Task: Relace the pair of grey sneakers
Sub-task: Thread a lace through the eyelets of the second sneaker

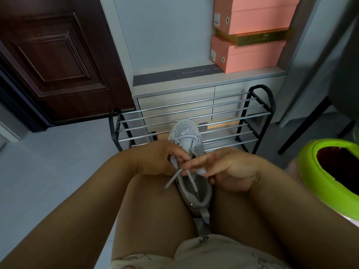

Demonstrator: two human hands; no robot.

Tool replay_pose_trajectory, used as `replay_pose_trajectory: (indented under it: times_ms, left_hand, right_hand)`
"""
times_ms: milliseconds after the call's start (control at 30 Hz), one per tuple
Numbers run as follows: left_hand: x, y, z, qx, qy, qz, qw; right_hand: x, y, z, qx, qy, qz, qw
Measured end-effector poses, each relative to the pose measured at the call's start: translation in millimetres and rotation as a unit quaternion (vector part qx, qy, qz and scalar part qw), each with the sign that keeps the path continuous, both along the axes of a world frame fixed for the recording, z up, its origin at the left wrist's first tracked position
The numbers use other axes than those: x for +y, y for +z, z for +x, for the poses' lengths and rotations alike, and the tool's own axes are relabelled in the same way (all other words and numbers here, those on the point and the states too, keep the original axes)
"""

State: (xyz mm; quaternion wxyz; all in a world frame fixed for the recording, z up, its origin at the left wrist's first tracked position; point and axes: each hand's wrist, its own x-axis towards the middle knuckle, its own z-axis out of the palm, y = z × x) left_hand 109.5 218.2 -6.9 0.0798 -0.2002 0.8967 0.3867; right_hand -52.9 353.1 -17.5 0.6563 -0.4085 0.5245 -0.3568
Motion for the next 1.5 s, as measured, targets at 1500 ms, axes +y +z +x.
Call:
replay_pose_trajectory:
  times_ms: [1500]
  left_hand:
    - [-33,21,-57,0.239,0.272,0.116,0.925]
  right_hand:
    - [-119,44,-31,0.154,-0.283,-0.283,0.904]
